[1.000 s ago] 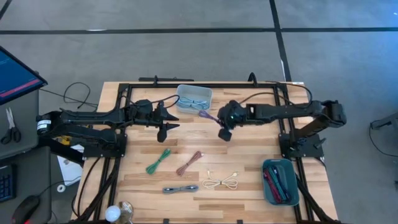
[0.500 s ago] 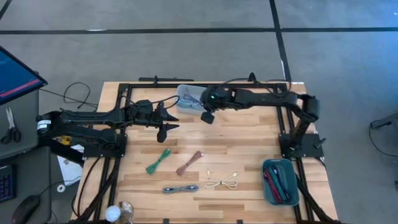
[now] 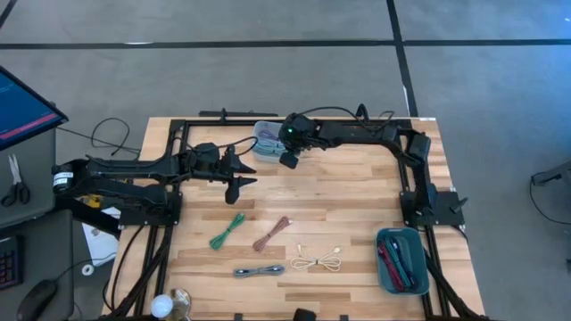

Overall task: Pick & Place USB Port
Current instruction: Put the violet charger cable into the gray bin, then put the white charger cable into the gray bin

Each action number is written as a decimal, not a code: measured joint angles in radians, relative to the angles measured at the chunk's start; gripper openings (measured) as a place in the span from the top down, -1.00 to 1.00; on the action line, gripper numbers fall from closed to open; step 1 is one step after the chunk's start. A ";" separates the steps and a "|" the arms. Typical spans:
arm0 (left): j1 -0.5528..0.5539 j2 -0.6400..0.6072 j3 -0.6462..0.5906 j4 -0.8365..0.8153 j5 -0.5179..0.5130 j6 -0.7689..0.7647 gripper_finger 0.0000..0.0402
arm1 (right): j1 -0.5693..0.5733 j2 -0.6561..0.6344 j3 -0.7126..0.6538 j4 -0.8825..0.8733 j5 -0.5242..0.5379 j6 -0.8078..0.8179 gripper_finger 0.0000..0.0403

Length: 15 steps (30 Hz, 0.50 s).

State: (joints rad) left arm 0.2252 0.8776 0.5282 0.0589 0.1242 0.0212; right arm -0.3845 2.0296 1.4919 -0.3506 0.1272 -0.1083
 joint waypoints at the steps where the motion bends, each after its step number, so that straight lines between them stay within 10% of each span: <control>1: 0.001 0.000 0.000 0.000 0.000 0.000 0.32 | -0.002 0.009 0.004 0.018 -0.002 -0.004 0.94; 15: 0.001 0.000 0.000 0.000 0.000 0.000 0.32 | 0.001 -0.015 0.001 0.004 -0.023 -0.005 0.56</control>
State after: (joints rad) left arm 0.2260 0.8776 0.5282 0.0593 0.1242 0.0212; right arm -0.3836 2.0150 1.4929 -0.3470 0.1040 -0.1137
